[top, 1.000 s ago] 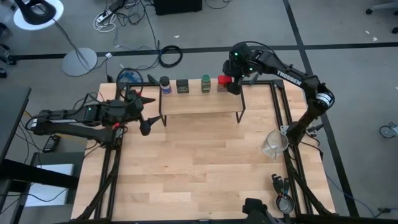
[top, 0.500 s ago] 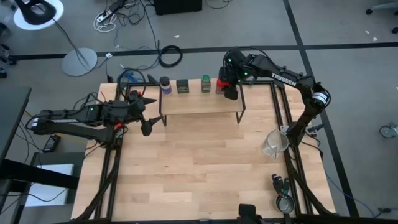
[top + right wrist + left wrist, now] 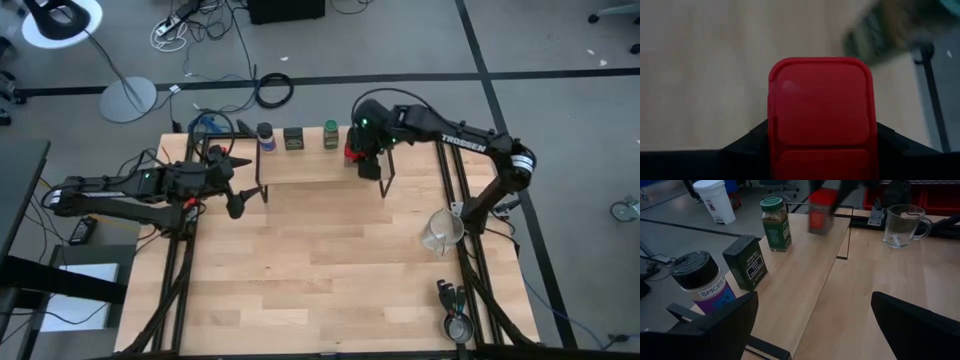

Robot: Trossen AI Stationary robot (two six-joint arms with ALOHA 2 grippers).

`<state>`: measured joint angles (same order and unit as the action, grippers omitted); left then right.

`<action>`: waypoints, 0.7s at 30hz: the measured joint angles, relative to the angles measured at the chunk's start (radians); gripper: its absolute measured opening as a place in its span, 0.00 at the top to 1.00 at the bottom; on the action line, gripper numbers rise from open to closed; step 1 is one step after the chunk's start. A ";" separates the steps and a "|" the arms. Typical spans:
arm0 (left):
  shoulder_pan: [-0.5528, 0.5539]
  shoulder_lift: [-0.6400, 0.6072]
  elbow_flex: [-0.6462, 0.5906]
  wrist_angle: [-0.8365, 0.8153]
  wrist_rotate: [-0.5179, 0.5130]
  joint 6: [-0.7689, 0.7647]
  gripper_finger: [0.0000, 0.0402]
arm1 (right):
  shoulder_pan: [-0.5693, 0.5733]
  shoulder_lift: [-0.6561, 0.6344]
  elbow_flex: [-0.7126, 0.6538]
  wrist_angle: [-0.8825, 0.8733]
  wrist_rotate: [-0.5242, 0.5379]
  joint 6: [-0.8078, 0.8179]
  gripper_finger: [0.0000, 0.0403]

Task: Shelf spices
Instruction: Remove the red seasoning can from the shelf

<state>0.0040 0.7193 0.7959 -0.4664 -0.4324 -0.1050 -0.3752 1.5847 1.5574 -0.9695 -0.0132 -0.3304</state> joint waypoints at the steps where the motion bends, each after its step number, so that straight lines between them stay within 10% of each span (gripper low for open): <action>1: 0.000 0.000 0.000 0.000 0.000 0.000 0.02 | 0.027 -0.010 0.000 0.000 0.000 0.019 0.50; 21: 0.000 0.000 0.000 0.028 0.000 0.020 0.02 | 0.530 -0.033 -0.213 0.210 0.110 0.539 0.50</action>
<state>0.0039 0.7193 0.7963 -0.4379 -0.4328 -0.0846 0.1551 1.5515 1.3444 -0.7591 0.0966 0.2086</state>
